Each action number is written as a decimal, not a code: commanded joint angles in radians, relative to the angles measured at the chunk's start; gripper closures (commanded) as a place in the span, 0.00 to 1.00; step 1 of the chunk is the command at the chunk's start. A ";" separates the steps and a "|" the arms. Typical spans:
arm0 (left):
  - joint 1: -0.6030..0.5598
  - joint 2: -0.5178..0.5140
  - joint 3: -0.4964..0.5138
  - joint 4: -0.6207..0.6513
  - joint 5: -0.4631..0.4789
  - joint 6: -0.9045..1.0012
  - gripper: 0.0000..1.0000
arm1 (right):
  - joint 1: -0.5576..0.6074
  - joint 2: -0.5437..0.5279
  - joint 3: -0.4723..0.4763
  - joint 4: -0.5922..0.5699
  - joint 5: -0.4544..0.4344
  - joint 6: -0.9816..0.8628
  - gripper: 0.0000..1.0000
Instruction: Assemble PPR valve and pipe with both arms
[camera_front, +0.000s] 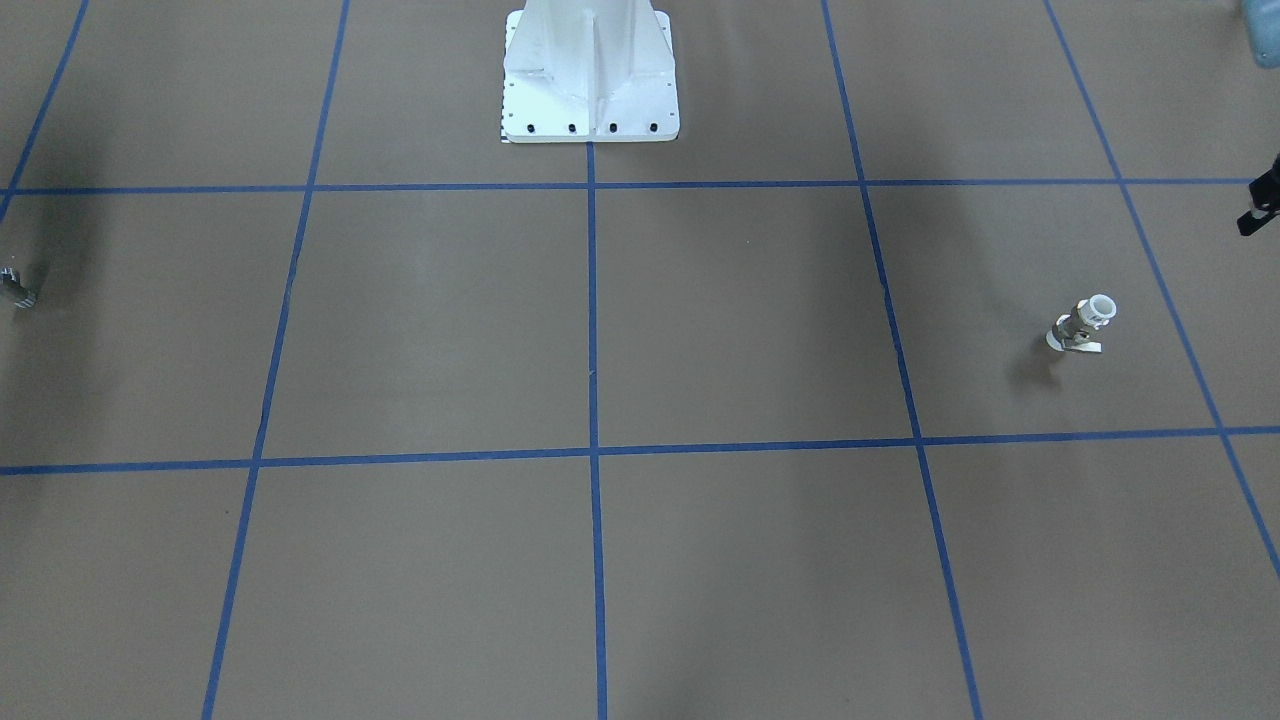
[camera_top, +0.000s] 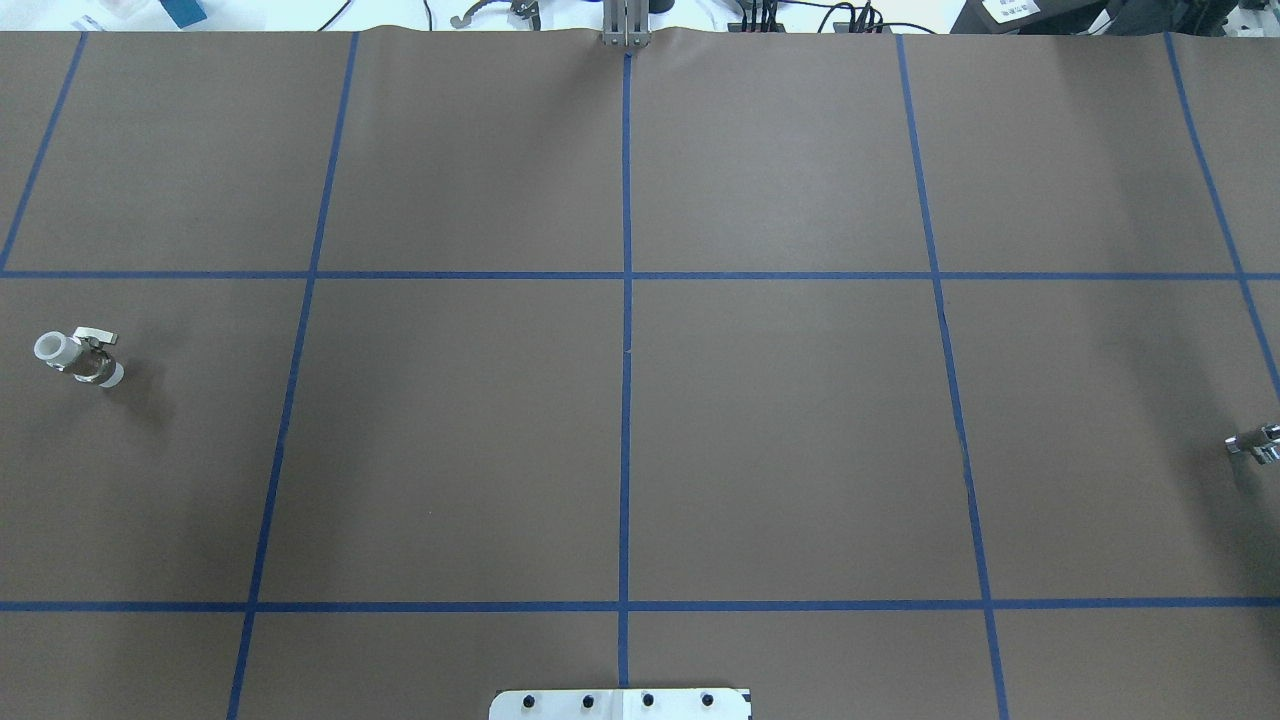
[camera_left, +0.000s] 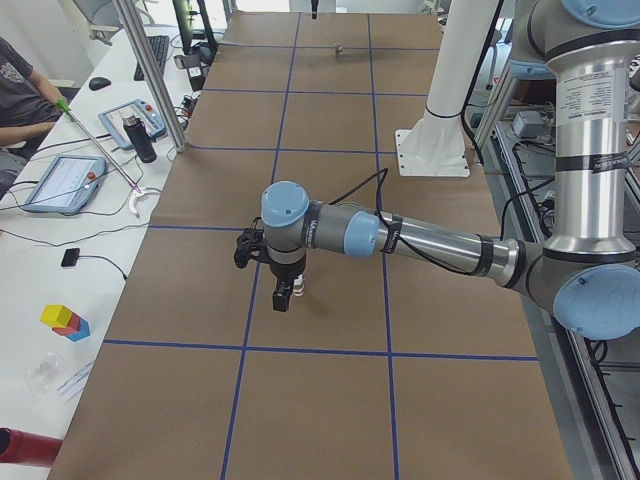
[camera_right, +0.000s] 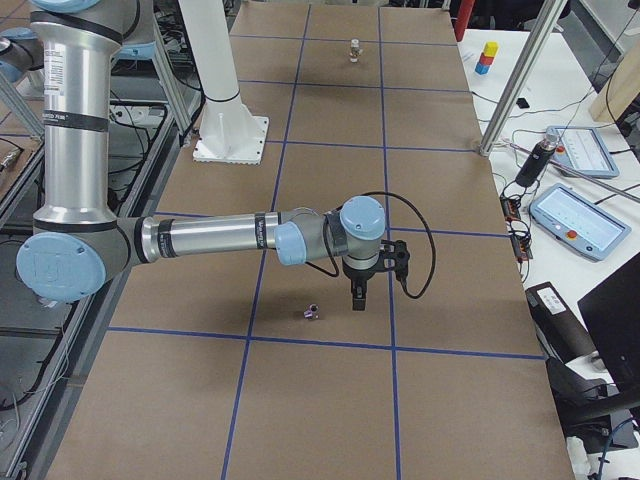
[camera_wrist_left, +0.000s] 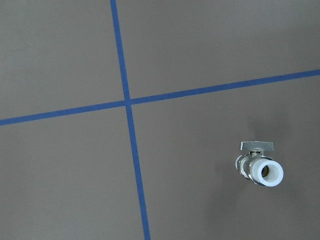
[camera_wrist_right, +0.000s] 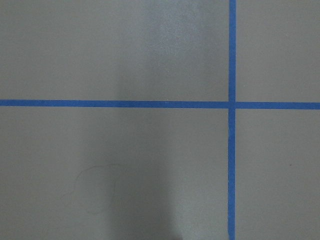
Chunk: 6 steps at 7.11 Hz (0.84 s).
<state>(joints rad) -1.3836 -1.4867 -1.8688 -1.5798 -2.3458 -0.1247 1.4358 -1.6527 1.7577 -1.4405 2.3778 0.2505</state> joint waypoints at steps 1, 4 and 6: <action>0.182 -0.003 0.002 -0.159 0.023 -0.418 0.00 | -0.003 0.001 -0.001 0.000 0.001 0.000 0.00; 0.259 0.023 0.032 -0.247 0.115 -0.444 0.01 | -0.008 -0.001 -0.001 -0.001 0.003 0.001 0.00; 0.299 -0.013 0.126 -0.328 0.115 -0.443 0.01 | -0.008 -0.001 -0.001 -0.001 0.004 0.001 0.00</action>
<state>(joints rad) -1.1044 -1.4828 -1.7992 -1.8545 -2.2319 -0.5668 1.4289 -1.6534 1.7564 -1.4419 2.3817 0.2514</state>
